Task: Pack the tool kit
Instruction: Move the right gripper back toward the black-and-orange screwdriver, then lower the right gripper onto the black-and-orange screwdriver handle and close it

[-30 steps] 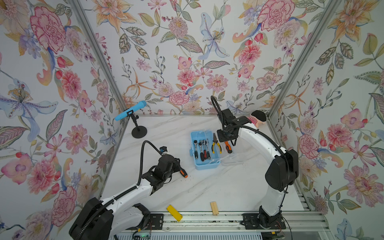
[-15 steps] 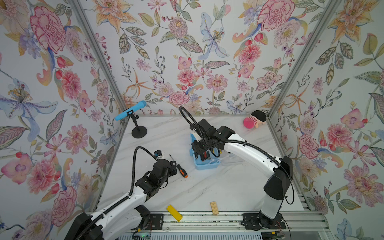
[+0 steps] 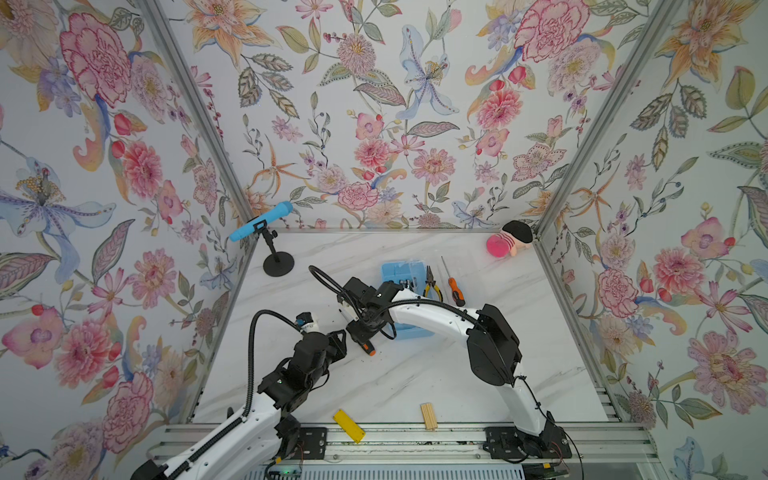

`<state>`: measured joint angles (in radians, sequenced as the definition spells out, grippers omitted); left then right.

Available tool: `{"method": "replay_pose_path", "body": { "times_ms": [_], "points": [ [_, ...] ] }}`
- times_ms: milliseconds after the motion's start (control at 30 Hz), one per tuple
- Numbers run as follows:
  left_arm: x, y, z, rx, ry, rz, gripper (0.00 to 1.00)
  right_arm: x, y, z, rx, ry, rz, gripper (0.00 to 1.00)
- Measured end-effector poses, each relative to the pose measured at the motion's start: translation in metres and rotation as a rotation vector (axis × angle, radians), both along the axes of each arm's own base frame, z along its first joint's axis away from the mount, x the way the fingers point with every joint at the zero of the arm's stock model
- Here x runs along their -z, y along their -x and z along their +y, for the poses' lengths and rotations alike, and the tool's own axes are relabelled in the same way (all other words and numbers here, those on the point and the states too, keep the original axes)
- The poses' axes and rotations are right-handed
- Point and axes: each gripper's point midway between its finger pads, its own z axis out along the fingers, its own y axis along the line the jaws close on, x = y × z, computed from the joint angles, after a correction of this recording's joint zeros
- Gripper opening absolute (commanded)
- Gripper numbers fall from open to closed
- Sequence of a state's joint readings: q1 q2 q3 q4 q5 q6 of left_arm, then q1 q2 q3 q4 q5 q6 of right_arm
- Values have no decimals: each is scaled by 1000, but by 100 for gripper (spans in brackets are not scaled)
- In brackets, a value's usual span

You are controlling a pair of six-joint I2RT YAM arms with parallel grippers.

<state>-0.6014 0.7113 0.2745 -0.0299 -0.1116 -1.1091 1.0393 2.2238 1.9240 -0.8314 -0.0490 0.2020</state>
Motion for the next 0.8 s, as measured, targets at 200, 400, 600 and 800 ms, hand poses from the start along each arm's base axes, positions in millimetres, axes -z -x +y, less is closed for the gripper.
{"method": "replay_pose_path", "body": {
  "times_ms": [200, 400, 600, 800],
  "points": [
    [-1, 0, 0, -2, 5, -2, 36, 7, -8, 10, 4, -3, -15, 52],
    [3, 0, 0, -3, -3, 8, 36, 23, -14, 10, 15, 42, -47, 50],
    [7, 0, 0, -1, -6, 15, 36, 39, -17, 9, 21, 76, -52, 49],
    [10, 0, 2, -5, -10, 21, 36, 54, -19, 7, 25, 101, -46, 47]
  ]
}}
